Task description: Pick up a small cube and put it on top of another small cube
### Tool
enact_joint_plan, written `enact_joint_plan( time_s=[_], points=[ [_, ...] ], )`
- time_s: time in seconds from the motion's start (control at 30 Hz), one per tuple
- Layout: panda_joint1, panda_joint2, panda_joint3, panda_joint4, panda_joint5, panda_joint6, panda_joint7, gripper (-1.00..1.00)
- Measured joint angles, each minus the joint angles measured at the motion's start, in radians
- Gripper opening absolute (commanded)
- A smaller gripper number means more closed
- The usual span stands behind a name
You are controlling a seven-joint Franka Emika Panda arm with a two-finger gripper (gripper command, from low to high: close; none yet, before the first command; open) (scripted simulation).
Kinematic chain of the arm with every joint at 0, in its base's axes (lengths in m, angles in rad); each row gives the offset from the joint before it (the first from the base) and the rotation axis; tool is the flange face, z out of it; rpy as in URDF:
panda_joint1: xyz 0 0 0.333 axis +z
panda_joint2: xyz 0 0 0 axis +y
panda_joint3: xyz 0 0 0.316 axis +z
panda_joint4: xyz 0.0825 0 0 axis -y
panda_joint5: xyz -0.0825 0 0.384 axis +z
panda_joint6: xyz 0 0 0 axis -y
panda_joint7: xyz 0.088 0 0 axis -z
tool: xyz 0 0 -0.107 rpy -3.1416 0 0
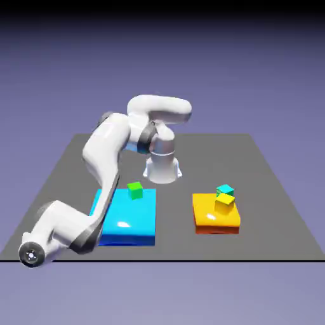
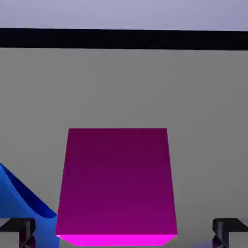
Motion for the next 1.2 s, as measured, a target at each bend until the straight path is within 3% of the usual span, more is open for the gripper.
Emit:
enact_joint_plan(
  time_s=[0.1,0.13,0.2,0.6,1.2],
  points=[
    [0.002,-0.041,0.003,-0.109,-0.002,0.067,0.016,0.00],
    [0.003,-0.048,0.003,-0.128,-0.002,0.079,0.019,-1.00],
    [0.003,-0.048,0.003,-0.128,-0.001,0.079,0.019,-1.00],
    [0.003,0.099,0.001,0.278,0.008,-0.179,-0.032,-1.00],
    [0.428,-0.391,0.427,-0.374,0.095,-0.114,0.445,-1.00]
  ],
)
